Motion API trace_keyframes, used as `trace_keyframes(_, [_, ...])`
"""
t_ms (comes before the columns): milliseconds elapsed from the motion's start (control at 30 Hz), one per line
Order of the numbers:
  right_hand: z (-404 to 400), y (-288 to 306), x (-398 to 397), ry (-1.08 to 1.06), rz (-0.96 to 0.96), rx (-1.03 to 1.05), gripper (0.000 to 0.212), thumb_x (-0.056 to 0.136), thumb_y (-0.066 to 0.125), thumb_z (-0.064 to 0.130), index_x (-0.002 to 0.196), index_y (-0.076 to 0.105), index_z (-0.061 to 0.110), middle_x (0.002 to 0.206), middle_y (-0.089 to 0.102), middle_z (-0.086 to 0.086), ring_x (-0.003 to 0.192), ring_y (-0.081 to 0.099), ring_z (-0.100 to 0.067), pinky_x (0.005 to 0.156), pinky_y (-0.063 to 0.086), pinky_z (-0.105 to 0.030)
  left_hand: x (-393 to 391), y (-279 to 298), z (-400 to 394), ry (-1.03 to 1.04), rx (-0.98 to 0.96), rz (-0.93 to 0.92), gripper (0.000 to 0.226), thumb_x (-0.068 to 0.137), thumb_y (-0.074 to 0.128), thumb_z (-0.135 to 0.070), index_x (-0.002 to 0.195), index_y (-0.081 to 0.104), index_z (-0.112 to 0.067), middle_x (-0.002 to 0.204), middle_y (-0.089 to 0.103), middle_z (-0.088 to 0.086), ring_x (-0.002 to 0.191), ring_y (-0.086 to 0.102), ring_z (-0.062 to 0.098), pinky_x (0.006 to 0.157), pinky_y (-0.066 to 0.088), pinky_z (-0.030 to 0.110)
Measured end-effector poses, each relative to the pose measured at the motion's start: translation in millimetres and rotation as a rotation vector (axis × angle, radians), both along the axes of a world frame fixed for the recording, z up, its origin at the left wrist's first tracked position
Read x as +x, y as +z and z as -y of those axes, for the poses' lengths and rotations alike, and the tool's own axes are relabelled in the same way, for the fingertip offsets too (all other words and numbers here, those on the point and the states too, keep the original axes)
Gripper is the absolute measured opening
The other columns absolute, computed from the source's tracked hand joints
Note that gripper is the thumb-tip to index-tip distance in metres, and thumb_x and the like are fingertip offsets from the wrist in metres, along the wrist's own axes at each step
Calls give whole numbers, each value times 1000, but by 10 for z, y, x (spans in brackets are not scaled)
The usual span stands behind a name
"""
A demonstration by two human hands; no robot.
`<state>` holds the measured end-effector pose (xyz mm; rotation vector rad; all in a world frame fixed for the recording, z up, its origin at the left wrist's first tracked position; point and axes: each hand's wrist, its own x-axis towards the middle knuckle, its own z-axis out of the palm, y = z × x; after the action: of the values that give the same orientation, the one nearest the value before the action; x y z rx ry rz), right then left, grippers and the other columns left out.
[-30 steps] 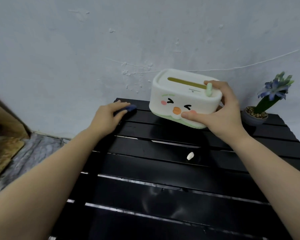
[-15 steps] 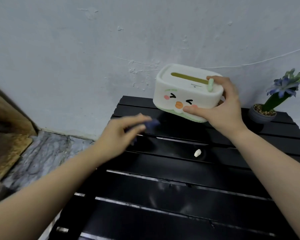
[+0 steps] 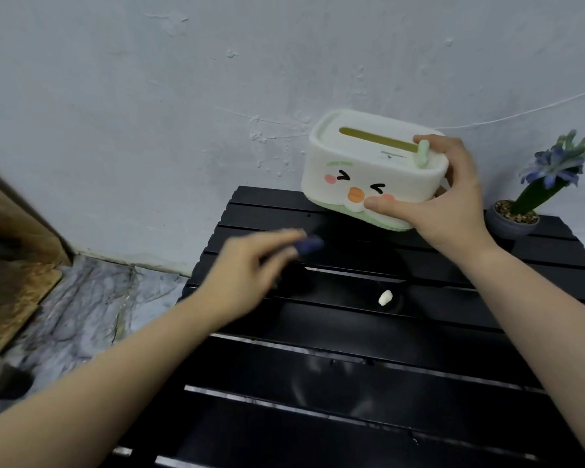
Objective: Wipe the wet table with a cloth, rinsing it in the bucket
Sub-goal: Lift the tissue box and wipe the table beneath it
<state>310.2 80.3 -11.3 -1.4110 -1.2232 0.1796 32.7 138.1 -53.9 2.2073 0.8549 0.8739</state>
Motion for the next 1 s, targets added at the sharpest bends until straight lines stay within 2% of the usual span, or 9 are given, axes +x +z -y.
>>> trace_keyframes(133, [46,54,67,1,20,14,87,49,96,48,123,55,27,134,50,-5,123,52,-6,101,50,-30,166,-171,-786,479,74,-158,31,98,49,-17,120,67,-30,94,69,2,85,64,22,73,42,27])
trace_keyframes(267, [83,80,138,6,25,7,88,50,96,49,124,54,25,135,51,-5,125,53,-12,100,52,-36,599,-302,-906,558,46,-338,30,98,44,-21,113,67,-36,111,60,5,99,60,32,78,44,33])
trace_keyframes(333, [107,90,164,10,19,8,89,51,96,47,125,54,23,135,50,-6,125,53,-13,99,52,-36,828,-265,-751,422,95,-330,28,97,48,-25,113,65,-39,114,63,0,102,61,30,83,49,40])
trace_keyframes(433, [144,112,190,14,23,8,88,51,97,46,125,54,22,135,50,-7,125,53,-14,99,52,-37,1121,-166,-373,81,144,-252,31,95,56,-19,122,67,-29,125,66,-5,114,60,23,92,46,32])
trace_keyframes(633, [241,75,211,5,52,-19,88,51,97,47,125,54,23,133,52,-5,124,53,-13,101,51,-38,1149,-214,166,-301,-29,-148,26,95,62,-25,120,69,-27,122,69,-10,132,48,1,105,45,31])
trace_keyframes(700, [255,28,201,8,48,-27,88,50,97,47,124,55,26,132,53,-5,123,54,-12,101,50,-39,1037,-130,370,-401,-121,-146,26,95,62,-23,120,69,-25,118,71,-7,126,55,3,95,51,24])
trace_keyframes(767, [255,-43,179,14,35,-27,89,49,98,46,124,55,25,132,53,-7,122,55,-13,102,50,-41,899,-20,583,-492,-259,-123,25,97,60,-21,121,68,-22,107,71,-7,95,70,11,71,56,21])
trace_keyframes(833, [251,-130,152,8,20,-34,89,48,99,45,124,56,26,131,53,-6,122,55,-13,101,50,-42,726,97,705,-457,-402,-61,25,98,58,-16,121,68,-19,92,69,-11,65,61,6,58,50,20])
trace_keyframes(1000, [264,-342,106,-10,-28,-92,93,42,98,53,123,56,38,131,52,3,123,55,-11,102,50,-40,94,451,461,-155,-399,109,25,95,61,-15,116,71,-25,92,75,-14,69,59,-6,55,46,14])
